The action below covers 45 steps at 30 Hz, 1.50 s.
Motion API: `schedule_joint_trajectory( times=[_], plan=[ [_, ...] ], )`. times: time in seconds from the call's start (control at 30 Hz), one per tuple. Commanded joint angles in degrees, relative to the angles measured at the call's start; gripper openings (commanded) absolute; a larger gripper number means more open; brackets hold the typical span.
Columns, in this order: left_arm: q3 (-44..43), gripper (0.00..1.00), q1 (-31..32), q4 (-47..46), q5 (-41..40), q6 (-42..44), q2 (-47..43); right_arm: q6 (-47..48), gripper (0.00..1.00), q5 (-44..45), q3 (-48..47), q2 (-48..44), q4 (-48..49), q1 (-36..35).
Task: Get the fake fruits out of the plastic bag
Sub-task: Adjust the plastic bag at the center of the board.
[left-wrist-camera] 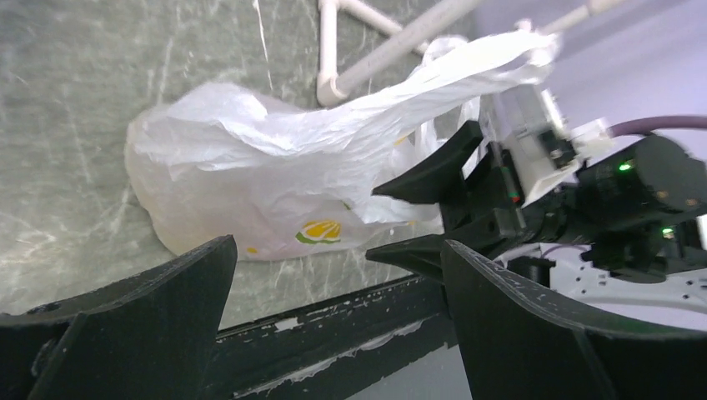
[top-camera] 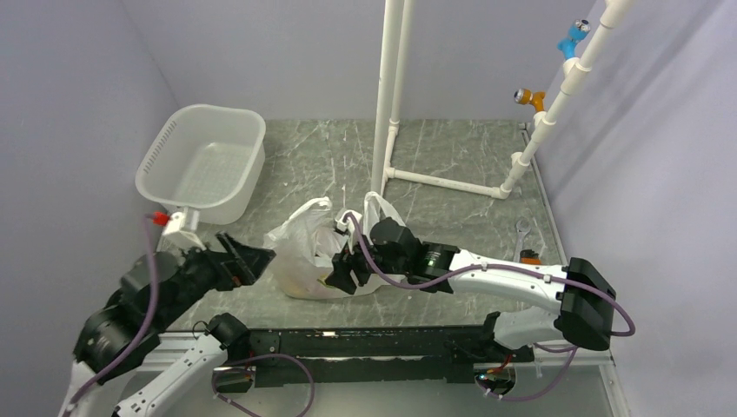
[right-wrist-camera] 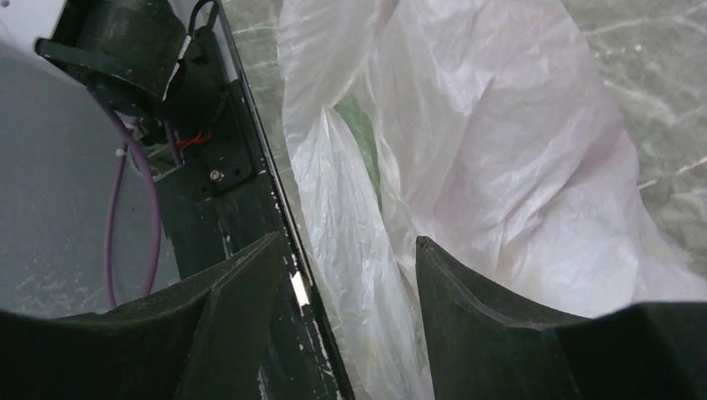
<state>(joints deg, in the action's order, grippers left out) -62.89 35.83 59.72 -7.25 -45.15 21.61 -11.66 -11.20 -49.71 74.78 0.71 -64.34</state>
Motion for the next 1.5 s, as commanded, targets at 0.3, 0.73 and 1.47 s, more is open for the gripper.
schedule_joint_trajectory(
  times=[0.3, 0.73, 1.47],
  plan=[
    [33.1, 0.99, 0.2, -32.6, 15.0, -15.3, -7.8, -6.7, 0.82, 8.3, -0.7, -5.2, 2.8, 0.6],
    [34.5, 0.8, 0.4, -38.8, 9.5, -16.3, -3.0, -9.6, 0.48, 1.8, 3.2, -3.7, 7.7, 0.5],
    [37.3, 0.0, 0.5, -18.9, 8.8, -15.1, -9.6, 1.3, 0.78, 0.9, -11.6, 0.1, -4.6, 4.2]
  ],
)
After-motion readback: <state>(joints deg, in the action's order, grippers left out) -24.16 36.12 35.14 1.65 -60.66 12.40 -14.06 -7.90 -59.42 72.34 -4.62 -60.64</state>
